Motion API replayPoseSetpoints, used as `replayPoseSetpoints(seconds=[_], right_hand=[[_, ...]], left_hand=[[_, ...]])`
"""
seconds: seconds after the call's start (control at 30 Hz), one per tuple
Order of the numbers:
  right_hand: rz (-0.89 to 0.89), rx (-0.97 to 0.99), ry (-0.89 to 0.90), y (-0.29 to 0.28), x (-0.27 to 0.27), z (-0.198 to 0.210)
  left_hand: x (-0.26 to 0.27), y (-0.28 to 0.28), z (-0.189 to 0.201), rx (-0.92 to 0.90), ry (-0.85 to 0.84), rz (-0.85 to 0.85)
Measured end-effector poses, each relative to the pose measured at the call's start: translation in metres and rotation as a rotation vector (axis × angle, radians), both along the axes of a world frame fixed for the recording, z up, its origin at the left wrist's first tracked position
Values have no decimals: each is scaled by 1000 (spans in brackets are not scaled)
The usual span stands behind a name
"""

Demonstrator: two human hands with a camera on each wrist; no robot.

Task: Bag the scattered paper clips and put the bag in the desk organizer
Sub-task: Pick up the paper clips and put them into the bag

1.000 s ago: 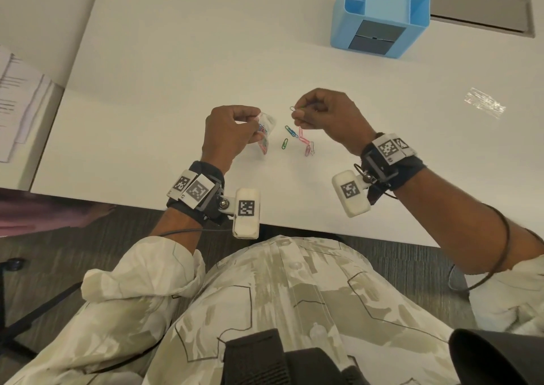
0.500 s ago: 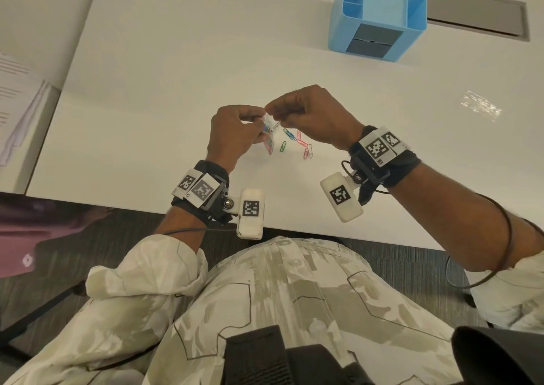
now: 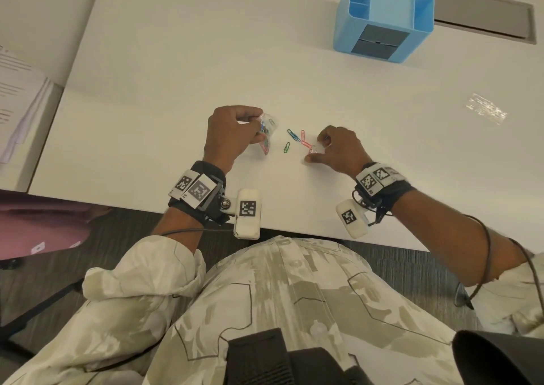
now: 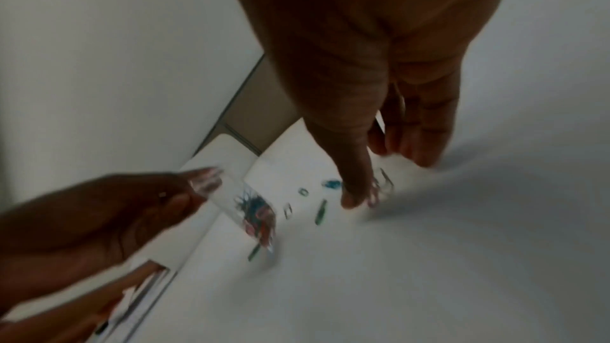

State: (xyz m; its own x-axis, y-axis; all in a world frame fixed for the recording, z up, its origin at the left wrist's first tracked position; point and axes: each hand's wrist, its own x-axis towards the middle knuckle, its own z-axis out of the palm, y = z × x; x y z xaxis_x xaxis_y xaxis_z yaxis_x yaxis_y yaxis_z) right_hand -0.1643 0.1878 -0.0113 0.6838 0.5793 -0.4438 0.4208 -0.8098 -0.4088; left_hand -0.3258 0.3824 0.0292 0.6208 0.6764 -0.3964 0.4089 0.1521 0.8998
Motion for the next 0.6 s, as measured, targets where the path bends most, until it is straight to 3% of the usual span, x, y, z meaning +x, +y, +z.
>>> replayPoseSetpoints(seconds=[0.23, 0.33, 0.47, 0.6], right_hand=[[-162, 212, 48, 5, -16, -16], [-142, 200, 9, 7, -18, -15], [14, 122, -83, 8, -20, -11], [-63, 161, -53, 7, -14, -6]], left_hand=[[-2, 3, -3, 5, 26, 12], [-2, 3, -3, 8, 22, 10], [-2, 3, -2, 5, 17, 9], [-3, 2, -2, 5, 9, 10]])
